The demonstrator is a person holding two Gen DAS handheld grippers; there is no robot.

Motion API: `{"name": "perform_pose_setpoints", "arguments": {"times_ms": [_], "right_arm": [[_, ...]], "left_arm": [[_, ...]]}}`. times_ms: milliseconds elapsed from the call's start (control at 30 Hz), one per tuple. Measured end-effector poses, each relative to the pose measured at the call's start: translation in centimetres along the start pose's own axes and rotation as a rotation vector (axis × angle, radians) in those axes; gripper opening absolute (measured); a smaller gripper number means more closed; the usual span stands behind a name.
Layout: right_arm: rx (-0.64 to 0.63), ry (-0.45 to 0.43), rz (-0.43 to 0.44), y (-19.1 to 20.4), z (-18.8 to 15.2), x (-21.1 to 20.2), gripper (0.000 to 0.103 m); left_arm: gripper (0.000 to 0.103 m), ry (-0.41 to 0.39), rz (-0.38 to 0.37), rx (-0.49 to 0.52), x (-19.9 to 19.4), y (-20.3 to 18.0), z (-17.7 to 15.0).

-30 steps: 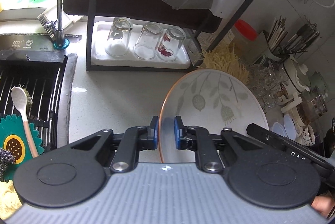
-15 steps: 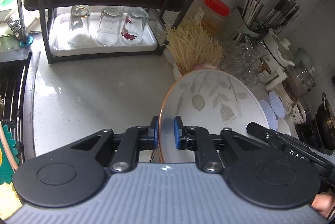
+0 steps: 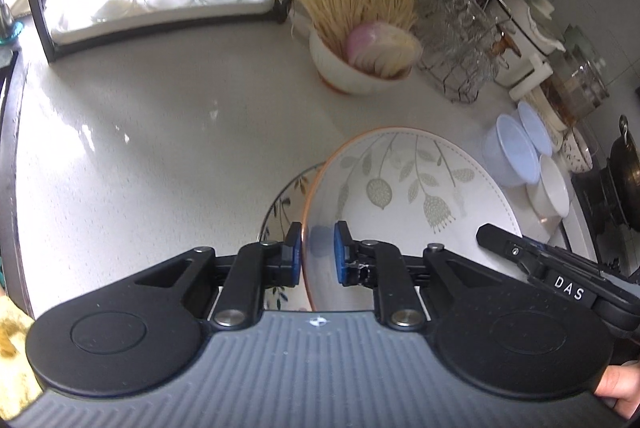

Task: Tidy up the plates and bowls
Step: 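Lift the deep leaf plate with both tools and carry it over the floral plate, then lower the deep leaf plate onto the floral plate and open both tools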

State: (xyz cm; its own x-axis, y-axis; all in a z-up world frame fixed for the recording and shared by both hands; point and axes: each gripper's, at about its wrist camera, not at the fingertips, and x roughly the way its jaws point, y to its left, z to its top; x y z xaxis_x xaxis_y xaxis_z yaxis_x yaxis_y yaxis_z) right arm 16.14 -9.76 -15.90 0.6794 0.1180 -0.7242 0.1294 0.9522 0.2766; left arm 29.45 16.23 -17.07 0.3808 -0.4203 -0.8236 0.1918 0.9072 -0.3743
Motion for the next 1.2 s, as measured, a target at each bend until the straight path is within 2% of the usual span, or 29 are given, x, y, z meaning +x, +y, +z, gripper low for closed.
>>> {"name": "perform_pose_setpoints", "arguments": {"times_ms": [633, 833, 967, 1200], "right_arm": [[-0.029, 0.079, -0.043, 0.2, -1.2, 1.4, 0.02], [0.021, 0.088, -0.059, -0.2, -0.9, 2.0, 0.021], [0.006, 0.081, -0.072, -0.1, -0.5, 2.1, 0.021], [0.033, 0.085, -0.055, -0.5, -0.2, 2.5, 0.022]], "left_arm": [[0.019, 0.11, 0.028, -0.061, 2.3, 0.8, -1.3], [0.019, 0.133, 0.045, -0.016, 2.4, 0.0, -1.4], [0.02, 0.124, 0.063, 0.027, 2.0, -0.7, -1.3], [0.022, 0.106, 0.063, 0.012, 0.9, -0.5, -1.3]]}}
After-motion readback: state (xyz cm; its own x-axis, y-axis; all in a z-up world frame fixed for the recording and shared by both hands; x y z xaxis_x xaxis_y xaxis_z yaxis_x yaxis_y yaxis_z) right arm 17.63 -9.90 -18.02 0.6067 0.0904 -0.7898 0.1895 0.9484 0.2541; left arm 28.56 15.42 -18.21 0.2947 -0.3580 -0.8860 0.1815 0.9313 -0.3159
